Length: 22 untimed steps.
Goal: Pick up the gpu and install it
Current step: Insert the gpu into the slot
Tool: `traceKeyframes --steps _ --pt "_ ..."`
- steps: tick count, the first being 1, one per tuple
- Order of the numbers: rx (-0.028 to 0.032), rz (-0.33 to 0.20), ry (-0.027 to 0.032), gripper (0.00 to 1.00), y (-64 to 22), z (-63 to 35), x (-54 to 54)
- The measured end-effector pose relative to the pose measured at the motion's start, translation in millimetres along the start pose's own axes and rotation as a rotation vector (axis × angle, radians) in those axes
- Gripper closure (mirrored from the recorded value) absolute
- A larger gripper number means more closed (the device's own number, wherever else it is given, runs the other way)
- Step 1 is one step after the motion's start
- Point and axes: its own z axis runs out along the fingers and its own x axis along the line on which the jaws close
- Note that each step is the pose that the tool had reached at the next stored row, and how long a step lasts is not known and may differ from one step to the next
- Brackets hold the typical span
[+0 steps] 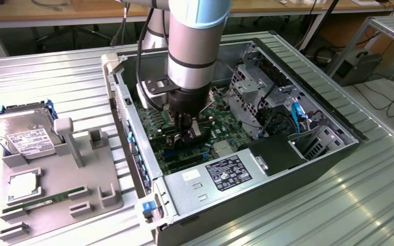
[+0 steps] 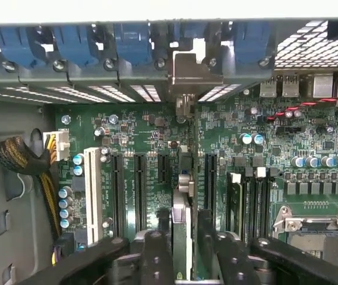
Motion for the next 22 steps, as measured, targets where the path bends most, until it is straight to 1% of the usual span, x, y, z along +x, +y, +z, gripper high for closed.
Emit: traceKeyframes --steps 1,3,7,8,10,11,14,16,17,18,20,22 --pt "-0.0003 0.000 0.0005 0.66 0.0 -0.7 0.0" --pt "-0.0001 0.000 0.0002 0.66 -0.1 -4.9 0.1" --pt "-0.0001 0.000 0.0002 0.66 -0.6 -24.6 0.4" --pt "-0.0002 0.000 0.0004 0.66 -0.7 -27.4 0.5" --pt "-0.0005 0.000 0.0003 0.67 -0.8 -28.5 0.3" --pt "-0.0019 0.000 0.0000 0.67 -0.8 -28.5 0.0" --pt "-0.0111 -0.001 0.0003 0.87 -0.6 -28.8 -1.5" --pt "-0.0180 -0.002 0.0004 0.87 -0.4 -28.9 -2.9" --pt "-0.0217 -0.002 0.0004 0.89 -0.3 -29.0 -4.0" --pt "-0.0256 -0.003 0.0004 0.89 -0.3 -29.0 -5.4" --pt "-0.0288 -0.007 0.0003 0.89 -0.1 -28.7 -9.4" --pt "-0.0288 -0.011 0.0004 0.89 1.9 -26.4 -11.9"
